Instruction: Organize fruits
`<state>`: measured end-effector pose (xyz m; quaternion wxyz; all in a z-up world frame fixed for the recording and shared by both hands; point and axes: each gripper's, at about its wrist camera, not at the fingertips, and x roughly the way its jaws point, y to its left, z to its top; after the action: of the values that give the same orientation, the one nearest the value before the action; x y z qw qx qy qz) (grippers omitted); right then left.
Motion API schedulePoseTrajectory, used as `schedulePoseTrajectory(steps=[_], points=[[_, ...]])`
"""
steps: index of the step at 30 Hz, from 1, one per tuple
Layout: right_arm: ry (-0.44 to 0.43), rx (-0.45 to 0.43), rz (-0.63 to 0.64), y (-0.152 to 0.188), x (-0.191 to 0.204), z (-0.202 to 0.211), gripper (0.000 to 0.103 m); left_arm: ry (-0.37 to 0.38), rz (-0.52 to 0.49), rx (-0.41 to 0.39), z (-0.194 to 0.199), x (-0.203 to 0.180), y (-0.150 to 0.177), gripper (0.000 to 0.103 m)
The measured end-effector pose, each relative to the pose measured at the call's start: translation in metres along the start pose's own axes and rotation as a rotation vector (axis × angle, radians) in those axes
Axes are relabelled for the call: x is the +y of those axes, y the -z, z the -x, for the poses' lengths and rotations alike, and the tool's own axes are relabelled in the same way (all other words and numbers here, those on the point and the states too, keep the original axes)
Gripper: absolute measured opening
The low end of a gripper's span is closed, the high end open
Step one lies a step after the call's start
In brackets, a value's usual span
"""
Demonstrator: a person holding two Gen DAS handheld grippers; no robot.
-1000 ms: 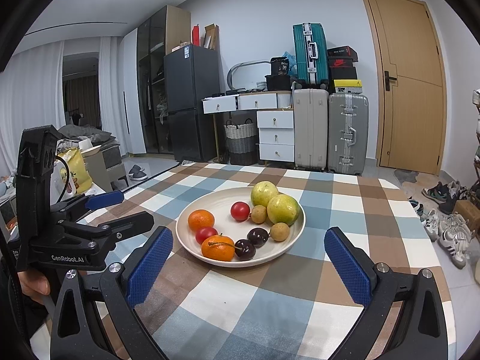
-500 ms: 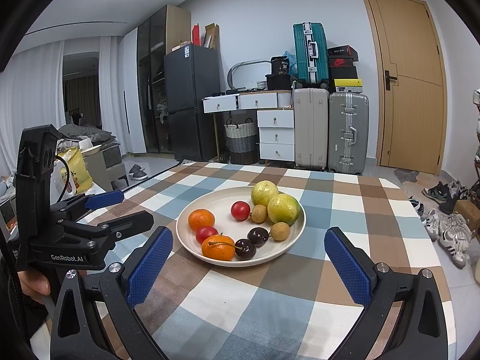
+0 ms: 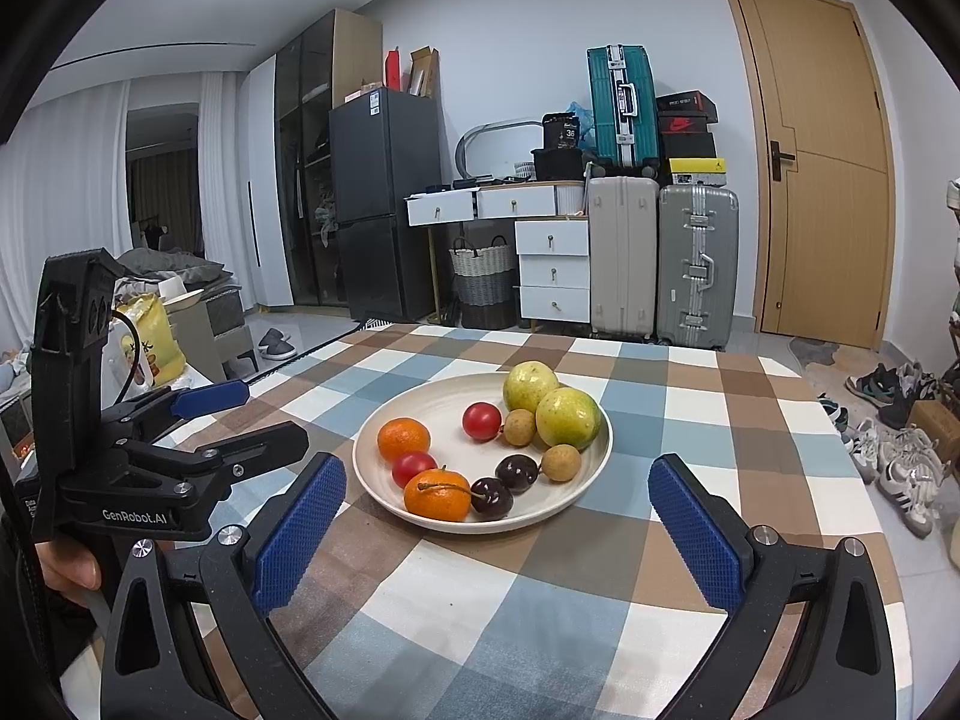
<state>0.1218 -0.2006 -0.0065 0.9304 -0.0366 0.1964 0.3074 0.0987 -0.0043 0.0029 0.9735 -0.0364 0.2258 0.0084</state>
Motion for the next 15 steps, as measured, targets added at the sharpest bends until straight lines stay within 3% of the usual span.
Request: schedulePoseTrajectory(steps=[15], points=[[0.001,0.000,0.000,0.0000,0.0000,0.0001,0.103,0.000,-0.001,0.000,0.0001,0.0010,-0.0001,0.102]])
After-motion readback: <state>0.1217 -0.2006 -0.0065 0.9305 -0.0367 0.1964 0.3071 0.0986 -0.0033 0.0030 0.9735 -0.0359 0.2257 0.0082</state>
